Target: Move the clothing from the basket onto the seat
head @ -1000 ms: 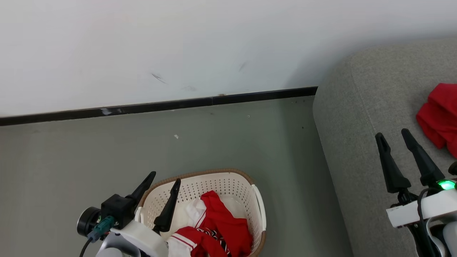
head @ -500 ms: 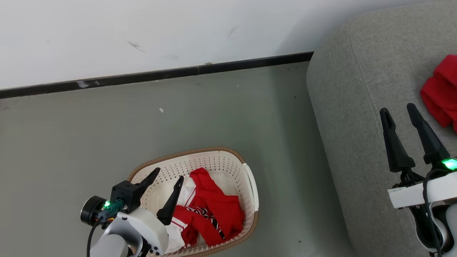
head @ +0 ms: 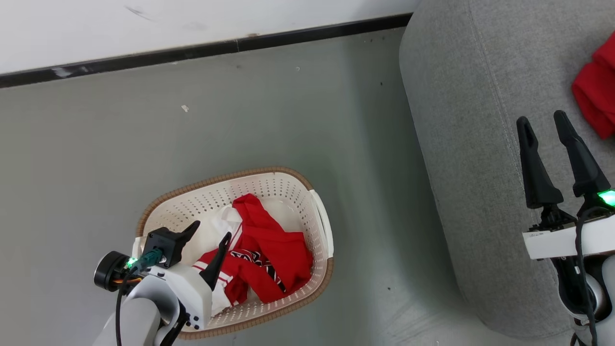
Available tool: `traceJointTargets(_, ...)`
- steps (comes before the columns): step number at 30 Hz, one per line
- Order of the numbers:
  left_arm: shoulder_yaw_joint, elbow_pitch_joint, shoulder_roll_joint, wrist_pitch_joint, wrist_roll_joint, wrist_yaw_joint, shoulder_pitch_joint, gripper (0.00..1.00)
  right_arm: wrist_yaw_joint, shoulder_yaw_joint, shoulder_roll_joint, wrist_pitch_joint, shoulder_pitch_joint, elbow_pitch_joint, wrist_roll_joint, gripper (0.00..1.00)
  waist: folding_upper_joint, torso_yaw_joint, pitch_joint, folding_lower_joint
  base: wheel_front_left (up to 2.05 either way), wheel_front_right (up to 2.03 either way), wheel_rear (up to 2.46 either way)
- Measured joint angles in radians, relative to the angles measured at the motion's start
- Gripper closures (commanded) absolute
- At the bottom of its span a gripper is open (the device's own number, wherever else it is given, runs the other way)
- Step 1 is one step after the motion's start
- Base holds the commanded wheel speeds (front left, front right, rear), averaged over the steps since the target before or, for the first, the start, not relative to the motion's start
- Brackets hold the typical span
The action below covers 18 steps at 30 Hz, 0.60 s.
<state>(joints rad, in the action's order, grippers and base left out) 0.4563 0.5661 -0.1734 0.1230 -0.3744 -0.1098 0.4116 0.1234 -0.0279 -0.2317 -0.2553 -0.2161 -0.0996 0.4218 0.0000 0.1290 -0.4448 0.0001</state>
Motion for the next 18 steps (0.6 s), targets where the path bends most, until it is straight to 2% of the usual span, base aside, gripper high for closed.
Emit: traceJointTargets(18,0.1,0.173,-0.032,-0.058,0.081,-0.009,0.146,0.0,0.0,-0.028,0.023,0.0,-0.109,-0.027,0.011,0.0,0.0,0.074,-0.177,-0.0001,0.0,0.0,0.0)
